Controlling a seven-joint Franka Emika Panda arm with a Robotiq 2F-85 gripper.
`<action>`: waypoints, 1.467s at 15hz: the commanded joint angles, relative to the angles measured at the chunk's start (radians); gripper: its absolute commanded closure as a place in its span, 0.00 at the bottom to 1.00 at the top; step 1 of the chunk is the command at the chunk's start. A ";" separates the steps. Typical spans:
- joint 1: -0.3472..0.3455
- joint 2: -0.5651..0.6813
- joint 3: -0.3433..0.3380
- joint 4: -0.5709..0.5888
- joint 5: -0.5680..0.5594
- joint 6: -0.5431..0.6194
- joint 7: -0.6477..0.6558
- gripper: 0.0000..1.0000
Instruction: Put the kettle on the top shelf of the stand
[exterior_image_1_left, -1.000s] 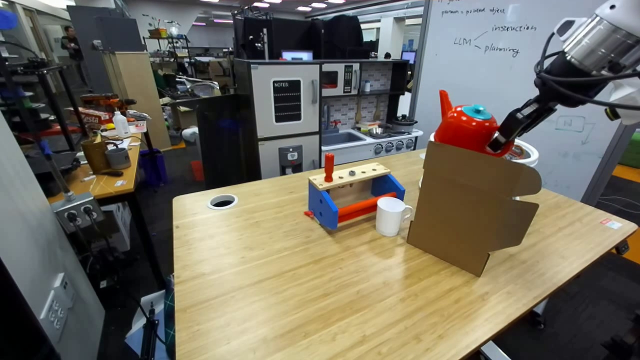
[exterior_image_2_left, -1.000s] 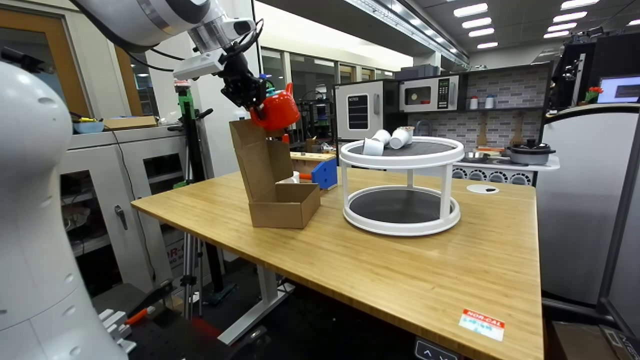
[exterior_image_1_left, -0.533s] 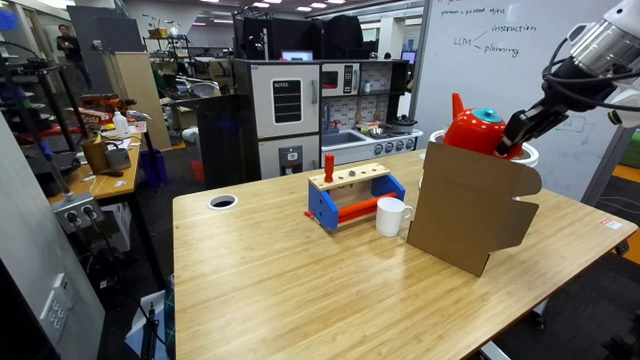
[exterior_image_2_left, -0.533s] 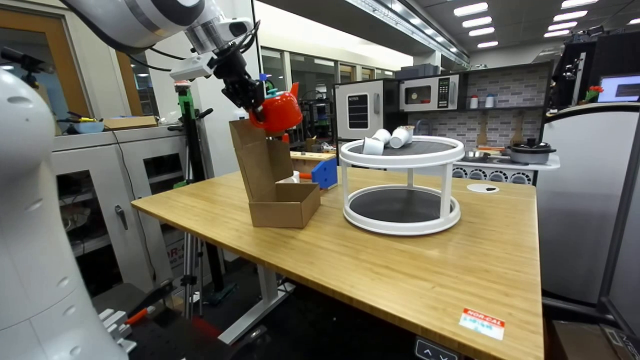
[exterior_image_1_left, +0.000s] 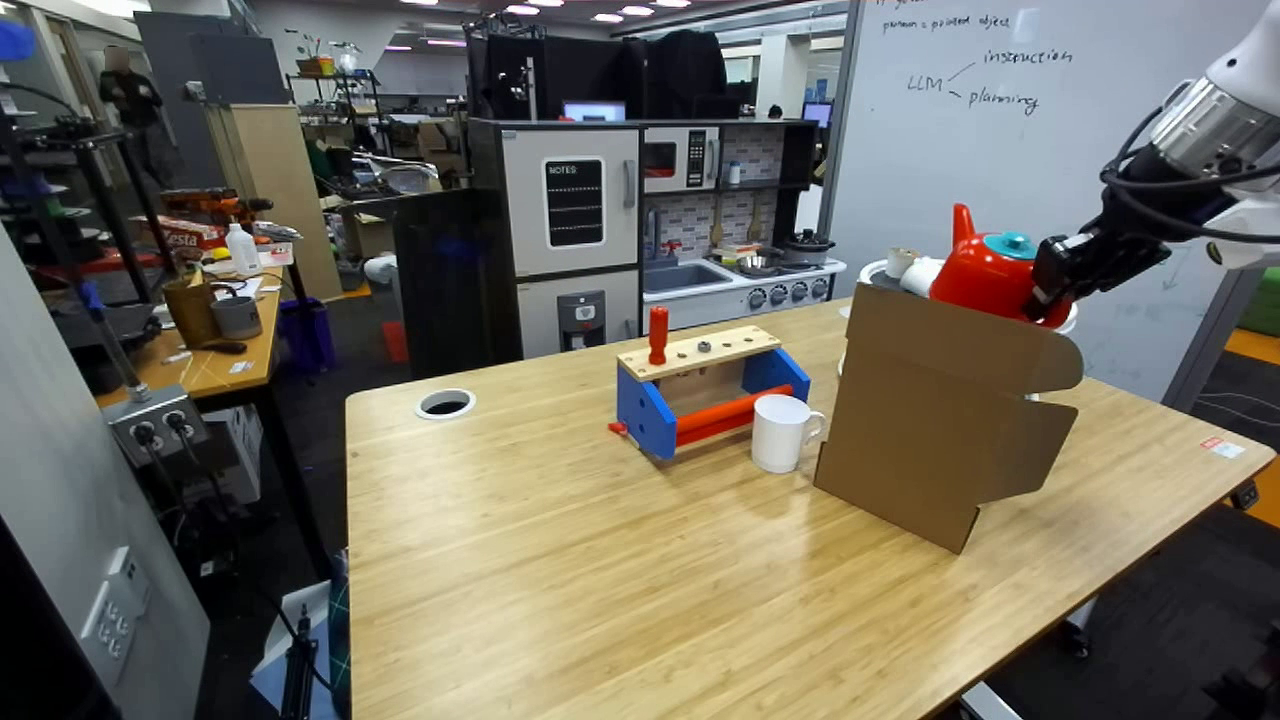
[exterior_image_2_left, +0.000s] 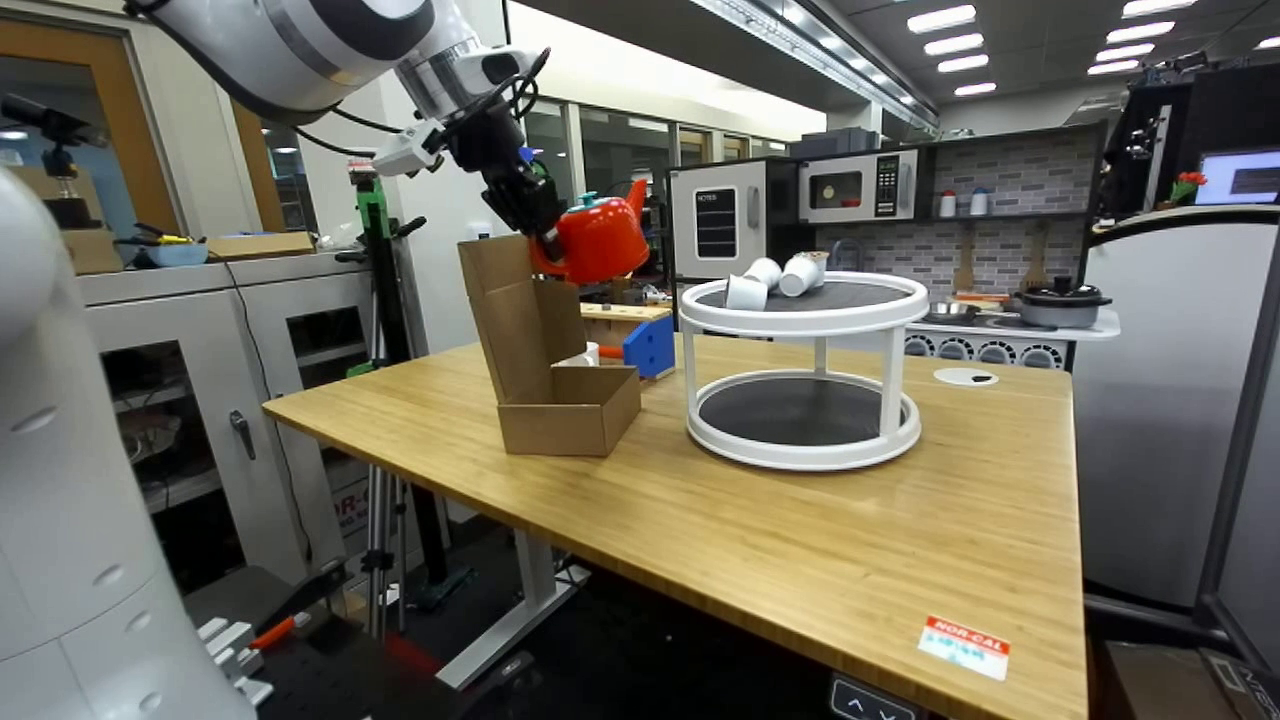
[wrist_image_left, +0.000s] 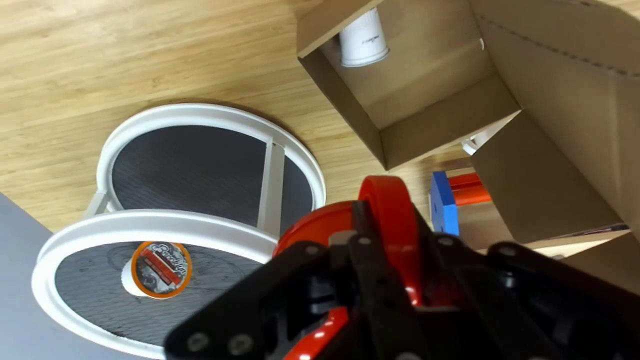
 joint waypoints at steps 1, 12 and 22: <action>-0.053 -0.017 0.034 -0.006 0.005 0.024 0.035 0.96; -0.064 -0.019 -0.034 0.095 0.104 -0.017 0.030 0.96; -0.163 -0.024 -0.021 0.116 0.117 -0.023 0.159 0.96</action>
